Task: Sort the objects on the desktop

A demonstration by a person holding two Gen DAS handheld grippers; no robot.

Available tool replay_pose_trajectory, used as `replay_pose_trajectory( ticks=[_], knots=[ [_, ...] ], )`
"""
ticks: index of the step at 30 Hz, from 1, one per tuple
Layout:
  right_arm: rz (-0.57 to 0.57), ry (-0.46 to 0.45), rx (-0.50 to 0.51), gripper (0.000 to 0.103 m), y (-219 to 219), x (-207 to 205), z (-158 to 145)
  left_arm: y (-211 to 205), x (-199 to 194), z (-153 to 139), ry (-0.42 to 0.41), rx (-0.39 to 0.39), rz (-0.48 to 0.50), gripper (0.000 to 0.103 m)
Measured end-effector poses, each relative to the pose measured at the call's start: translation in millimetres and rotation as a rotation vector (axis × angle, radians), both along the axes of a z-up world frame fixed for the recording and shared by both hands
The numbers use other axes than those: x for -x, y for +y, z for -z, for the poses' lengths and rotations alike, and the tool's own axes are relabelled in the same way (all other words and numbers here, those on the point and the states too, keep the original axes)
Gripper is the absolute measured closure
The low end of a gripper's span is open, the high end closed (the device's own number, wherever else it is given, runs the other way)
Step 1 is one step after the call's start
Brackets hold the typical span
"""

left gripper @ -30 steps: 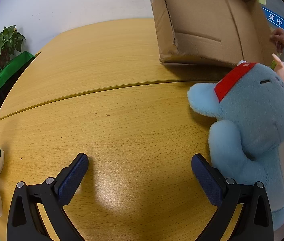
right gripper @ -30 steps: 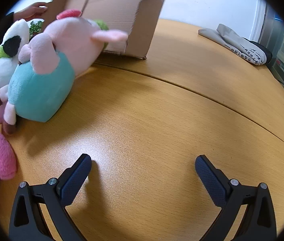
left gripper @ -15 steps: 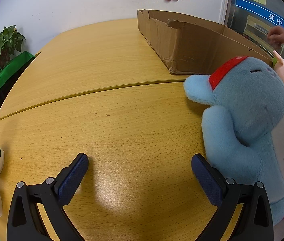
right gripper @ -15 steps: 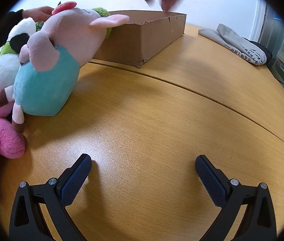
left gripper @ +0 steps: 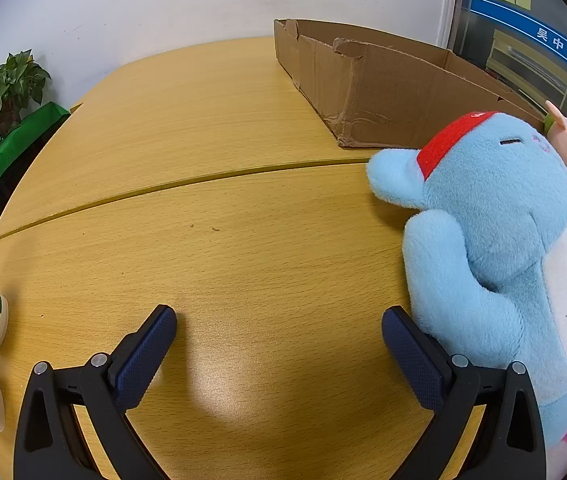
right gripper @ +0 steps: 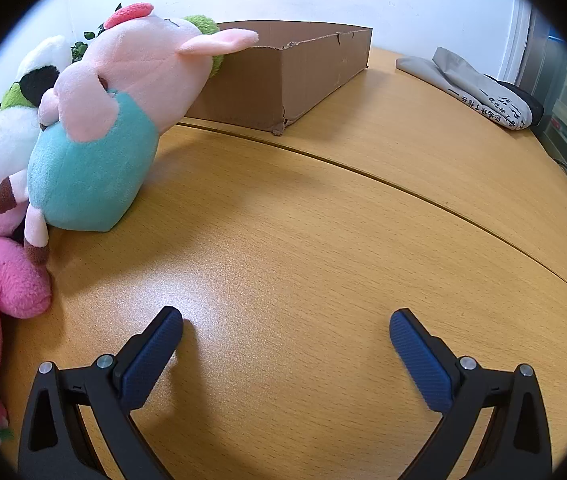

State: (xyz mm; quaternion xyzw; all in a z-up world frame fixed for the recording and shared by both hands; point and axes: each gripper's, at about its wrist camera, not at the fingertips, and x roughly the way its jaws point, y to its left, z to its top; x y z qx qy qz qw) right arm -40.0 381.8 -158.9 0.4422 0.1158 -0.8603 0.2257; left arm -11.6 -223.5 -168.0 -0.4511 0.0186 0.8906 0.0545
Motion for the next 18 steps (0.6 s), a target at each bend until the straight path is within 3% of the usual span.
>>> replay_pose_trajectory(
  ticks=[18],
  knots=[
    [0.0, 0.0, 0.001, 0.0, 0.8, -0.3, -0.3, -2.5, -0.1, 0.6, -0.001, 0.0, 0.001, 0.0]
  ],
)
